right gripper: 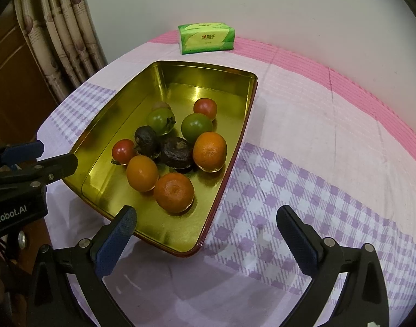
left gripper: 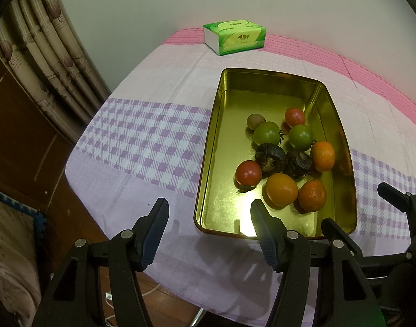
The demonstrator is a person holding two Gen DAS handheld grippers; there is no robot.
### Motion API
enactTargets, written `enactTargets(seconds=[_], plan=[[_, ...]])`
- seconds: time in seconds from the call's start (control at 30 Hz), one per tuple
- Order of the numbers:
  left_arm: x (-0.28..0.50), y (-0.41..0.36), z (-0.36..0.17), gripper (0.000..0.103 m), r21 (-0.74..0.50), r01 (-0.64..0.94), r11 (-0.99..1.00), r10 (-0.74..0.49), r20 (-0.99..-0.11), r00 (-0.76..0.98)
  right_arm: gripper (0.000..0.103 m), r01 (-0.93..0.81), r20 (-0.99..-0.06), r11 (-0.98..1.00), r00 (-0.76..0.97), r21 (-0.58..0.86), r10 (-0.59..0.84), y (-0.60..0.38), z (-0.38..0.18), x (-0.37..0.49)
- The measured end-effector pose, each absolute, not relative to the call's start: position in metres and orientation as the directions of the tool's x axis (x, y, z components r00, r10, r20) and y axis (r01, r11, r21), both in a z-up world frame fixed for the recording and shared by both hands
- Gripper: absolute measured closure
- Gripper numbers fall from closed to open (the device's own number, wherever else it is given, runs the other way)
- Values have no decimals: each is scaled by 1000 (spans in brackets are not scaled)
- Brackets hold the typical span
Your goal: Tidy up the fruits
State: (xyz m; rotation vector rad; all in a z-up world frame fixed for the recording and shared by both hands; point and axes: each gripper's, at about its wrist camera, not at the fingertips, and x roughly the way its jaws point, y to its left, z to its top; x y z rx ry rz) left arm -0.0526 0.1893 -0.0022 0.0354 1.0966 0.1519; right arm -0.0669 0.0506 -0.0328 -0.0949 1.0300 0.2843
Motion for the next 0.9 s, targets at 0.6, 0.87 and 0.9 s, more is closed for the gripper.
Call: enactTargets(seconds=[0.6, 0.87, 0.9], plan=[[-54, 190, -3, 40, 107, -109, 988, 144, -885, 443, 1, -284, -858, 957, 476, 56, 191, 52, -34, -68], [-54, 190, -5, 40, 110, -108, 988, 146, -885, 442, 1, -286, -859, 956, 473, 57, 193, 52, -34, -68], [-54, 190, -5, 40, 110, -108, 988, 147, -885, 442, 1, -287, -859, 956, 473, 57, 193, 52, -34, -68]])
